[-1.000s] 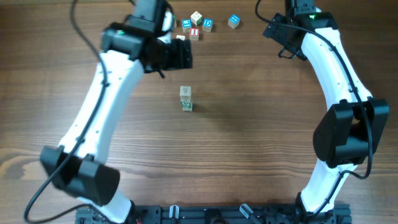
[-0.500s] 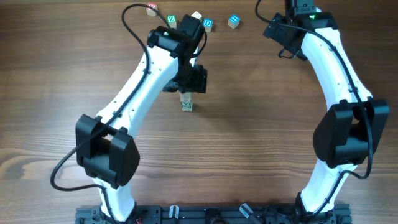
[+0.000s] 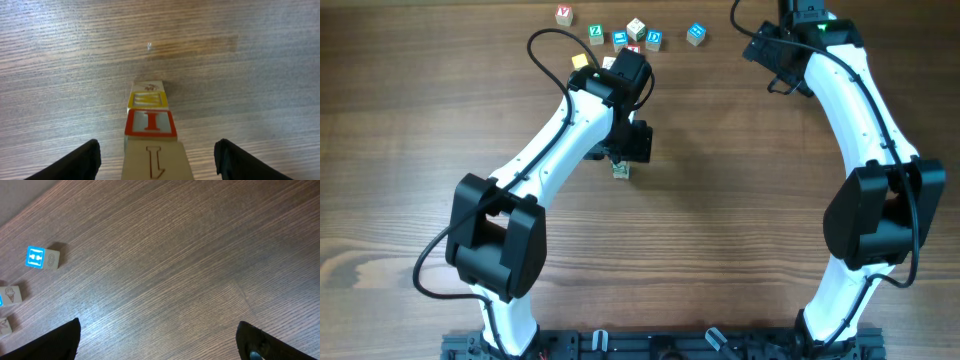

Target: Form a tower

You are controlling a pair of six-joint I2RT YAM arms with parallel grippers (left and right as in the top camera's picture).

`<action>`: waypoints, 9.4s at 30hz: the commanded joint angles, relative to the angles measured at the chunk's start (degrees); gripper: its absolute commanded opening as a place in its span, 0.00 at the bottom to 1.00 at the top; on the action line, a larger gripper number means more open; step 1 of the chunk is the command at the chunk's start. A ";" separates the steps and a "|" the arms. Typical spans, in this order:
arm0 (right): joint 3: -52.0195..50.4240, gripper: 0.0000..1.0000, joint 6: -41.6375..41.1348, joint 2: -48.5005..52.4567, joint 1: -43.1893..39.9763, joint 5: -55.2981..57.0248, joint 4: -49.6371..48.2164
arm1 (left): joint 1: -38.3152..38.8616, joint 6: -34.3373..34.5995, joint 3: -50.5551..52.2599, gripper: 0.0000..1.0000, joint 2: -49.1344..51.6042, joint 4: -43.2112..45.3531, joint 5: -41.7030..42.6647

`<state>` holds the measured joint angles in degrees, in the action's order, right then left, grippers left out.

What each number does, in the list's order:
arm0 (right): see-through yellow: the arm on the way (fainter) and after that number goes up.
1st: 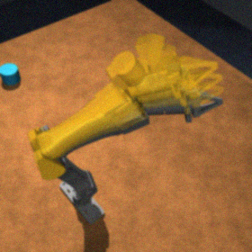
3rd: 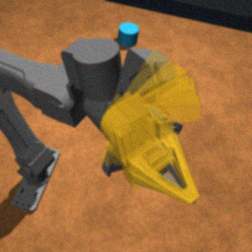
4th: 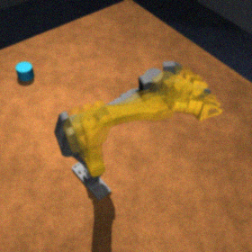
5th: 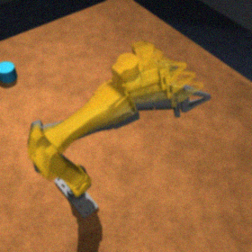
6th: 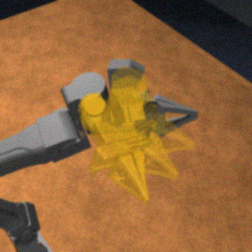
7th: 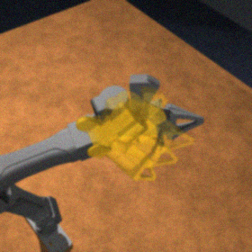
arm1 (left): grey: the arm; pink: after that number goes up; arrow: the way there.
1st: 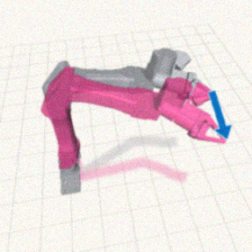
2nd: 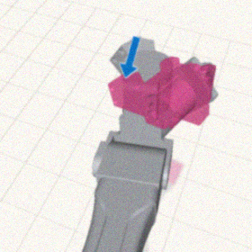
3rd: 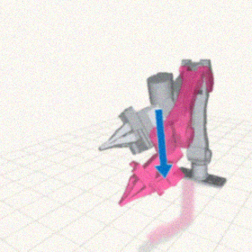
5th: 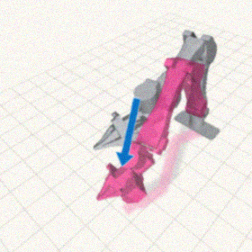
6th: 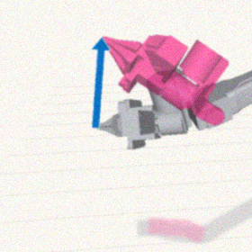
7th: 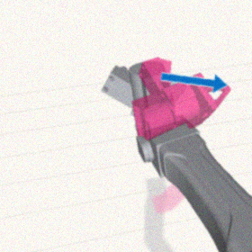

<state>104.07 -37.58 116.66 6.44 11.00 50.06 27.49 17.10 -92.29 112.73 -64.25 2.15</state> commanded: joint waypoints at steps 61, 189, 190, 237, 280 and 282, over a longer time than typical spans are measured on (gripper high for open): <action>1.38 1.00 0.46 -1.73 -0.11 0.59 -0.09 | -26.16 0.02 -13.42 1.00 0.44 -2.60 -1.81; 1.38 1.00 0.46 -1.73 -0.09 0.59 -0.09 | -26.27 -0.20 91.97 1.00 -112.37 59.91 -1.53; 1.38 1.00 0.48 -1.73 -0.09 0.59 -0.09 | -26.27 -0.20 91.97 1.00 -112.08 59.87 -0.72; 1.38 1.00 0.48 -1.73 -0.09 0.59 -0.09 | -26.27 -0.20 91.95 1.00 -112.45 59.95 0.33; -0.57 1.00 -0.09 -45.33 3.74 0.59 2.43 | -26.27 -0.20 91.95 1.00 -112.45 59.95 0.35; -3.50 1.00 -0.09 -45.90 3.74 0.59 2.75 | -26.27 -0.20 91.97 1.00 -112.45 59.95 0.33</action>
<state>103.72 -37.63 70.67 10.31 11.00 52.86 1.43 17.04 -0.45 0.84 -3.86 1.56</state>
